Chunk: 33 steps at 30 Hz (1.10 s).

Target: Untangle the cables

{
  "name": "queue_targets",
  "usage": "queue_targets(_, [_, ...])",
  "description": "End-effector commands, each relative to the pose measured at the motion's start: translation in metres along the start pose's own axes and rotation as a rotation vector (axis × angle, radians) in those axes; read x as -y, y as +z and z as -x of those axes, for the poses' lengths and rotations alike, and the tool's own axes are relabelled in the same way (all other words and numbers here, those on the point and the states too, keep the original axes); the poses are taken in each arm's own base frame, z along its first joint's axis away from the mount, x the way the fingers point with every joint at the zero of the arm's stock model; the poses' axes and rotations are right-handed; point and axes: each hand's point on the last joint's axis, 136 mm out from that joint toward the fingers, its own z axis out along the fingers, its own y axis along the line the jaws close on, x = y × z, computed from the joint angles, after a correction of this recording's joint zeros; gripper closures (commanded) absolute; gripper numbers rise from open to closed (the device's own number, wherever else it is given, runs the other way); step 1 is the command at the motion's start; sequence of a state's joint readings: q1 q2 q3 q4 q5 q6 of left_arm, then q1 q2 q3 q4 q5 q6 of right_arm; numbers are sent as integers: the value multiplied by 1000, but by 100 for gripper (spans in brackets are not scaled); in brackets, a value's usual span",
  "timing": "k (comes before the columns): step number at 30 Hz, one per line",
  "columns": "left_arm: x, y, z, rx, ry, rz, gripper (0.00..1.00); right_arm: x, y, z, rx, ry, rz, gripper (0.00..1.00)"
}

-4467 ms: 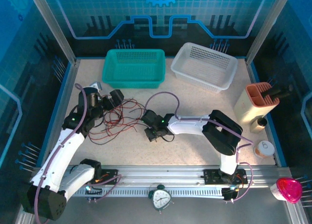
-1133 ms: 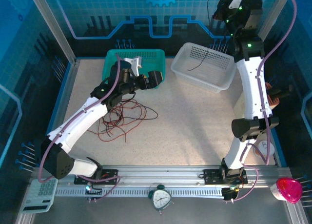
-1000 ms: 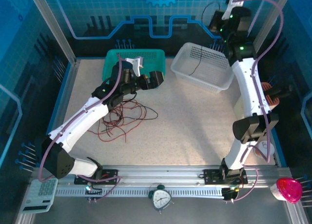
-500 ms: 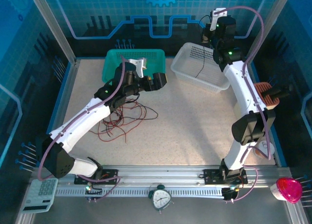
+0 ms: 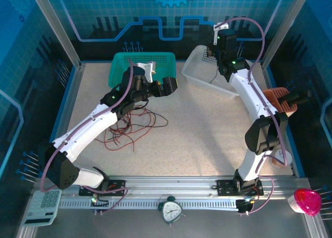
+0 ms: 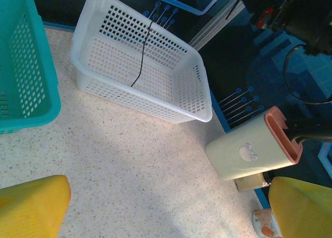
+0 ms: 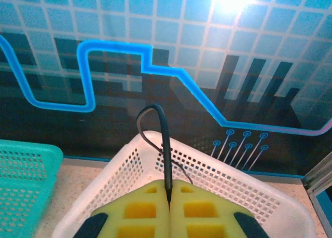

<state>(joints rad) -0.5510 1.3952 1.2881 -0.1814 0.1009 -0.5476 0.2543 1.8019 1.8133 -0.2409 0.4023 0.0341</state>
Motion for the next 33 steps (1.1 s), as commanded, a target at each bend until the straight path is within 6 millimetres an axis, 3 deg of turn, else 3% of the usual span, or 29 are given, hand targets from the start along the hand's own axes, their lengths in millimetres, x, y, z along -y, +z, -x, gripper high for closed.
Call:
queue_targets(1, [1,3,0,9,21,3,1,5,21,-15,-16,-36,-52,100])
queue_targets(9, [-3,7,-2,10,22,11,1,6,56,-76,-173,-23,-42,100])
queue_targets(19, [-2,9,-2,6,21,8,1,31,82,-153,-399,141,-50,100])
queue_targets(29, [1,5,0,16,11,-1,1,44,86,-203,-599,245,-101,100])
queue_targets(33, [1,0,1,26,11,-1,1,53,88,-214,-646,266,-134,100])
